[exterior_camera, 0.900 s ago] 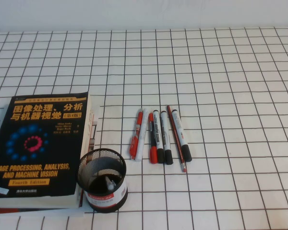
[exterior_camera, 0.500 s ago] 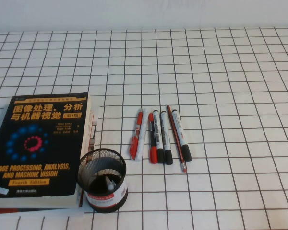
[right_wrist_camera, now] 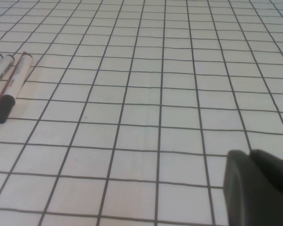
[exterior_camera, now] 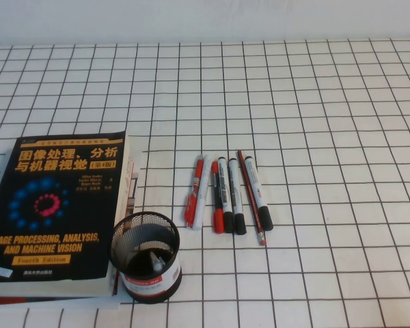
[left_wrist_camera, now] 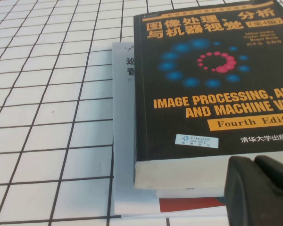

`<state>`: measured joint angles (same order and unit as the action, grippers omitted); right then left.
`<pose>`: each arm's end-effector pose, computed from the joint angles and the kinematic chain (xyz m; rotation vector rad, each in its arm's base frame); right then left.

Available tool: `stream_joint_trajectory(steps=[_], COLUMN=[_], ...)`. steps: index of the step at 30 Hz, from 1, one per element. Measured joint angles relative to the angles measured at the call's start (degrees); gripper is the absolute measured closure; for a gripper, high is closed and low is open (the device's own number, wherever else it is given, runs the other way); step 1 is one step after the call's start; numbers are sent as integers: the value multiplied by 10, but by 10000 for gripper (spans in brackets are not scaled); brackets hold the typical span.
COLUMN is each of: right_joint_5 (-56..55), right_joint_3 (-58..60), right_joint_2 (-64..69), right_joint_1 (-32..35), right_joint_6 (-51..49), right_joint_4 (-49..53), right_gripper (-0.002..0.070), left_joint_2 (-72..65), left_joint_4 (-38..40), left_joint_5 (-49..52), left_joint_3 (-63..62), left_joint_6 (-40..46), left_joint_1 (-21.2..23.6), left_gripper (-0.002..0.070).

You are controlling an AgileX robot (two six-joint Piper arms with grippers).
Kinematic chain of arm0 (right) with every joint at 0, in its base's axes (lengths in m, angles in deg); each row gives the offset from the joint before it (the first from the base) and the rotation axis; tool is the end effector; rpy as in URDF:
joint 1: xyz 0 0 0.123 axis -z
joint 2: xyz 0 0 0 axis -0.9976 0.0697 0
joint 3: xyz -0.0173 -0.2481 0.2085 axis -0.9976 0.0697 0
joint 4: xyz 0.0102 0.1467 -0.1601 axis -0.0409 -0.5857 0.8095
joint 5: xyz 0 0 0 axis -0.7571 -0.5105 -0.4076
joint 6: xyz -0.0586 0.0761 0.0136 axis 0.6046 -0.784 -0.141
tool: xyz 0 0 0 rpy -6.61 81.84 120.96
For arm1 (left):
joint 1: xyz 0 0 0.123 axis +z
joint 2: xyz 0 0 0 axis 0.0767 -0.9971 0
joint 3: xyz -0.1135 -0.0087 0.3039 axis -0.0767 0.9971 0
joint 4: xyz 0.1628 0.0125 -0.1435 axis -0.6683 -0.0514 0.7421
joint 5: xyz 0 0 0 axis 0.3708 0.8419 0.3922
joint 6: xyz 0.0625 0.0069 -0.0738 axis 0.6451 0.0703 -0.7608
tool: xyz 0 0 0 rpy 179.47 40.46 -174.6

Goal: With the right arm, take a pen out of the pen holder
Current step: 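Take a marker out of the pen holder and lay it on the table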

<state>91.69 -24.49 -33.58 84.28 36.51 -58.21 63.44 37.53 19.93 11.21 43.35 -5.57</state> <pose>-0.0161 0.0078 0.1729 -0.0838 1.8444 0.1031 -0.0169 -0.0007 0.1688 0.1121 1.8752 0.0377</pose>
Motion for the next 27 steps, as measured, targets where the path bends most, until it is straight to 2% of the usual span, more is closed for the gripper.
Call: stream_joint_trajectory(steps=[12,22,27], right_joint_5=[-16,-124,-153], right_joint_3=[0,0,0], right_joint_2=[0,0,0], right_joint_1=[0,0,0], right_joint_6=[0,0,0], right_joint_4=[-28,-282,-340], right_gripper=[692,692,692], left_joint_2=[0,0,0], left_joint_4=[0,0,0], left_joint_5=[0,0,0], left_joint_3=[0,0,0], left_joint_6=[0,0,0], left_joint_1=[0,0,0], left_gripper=[679,679,679])
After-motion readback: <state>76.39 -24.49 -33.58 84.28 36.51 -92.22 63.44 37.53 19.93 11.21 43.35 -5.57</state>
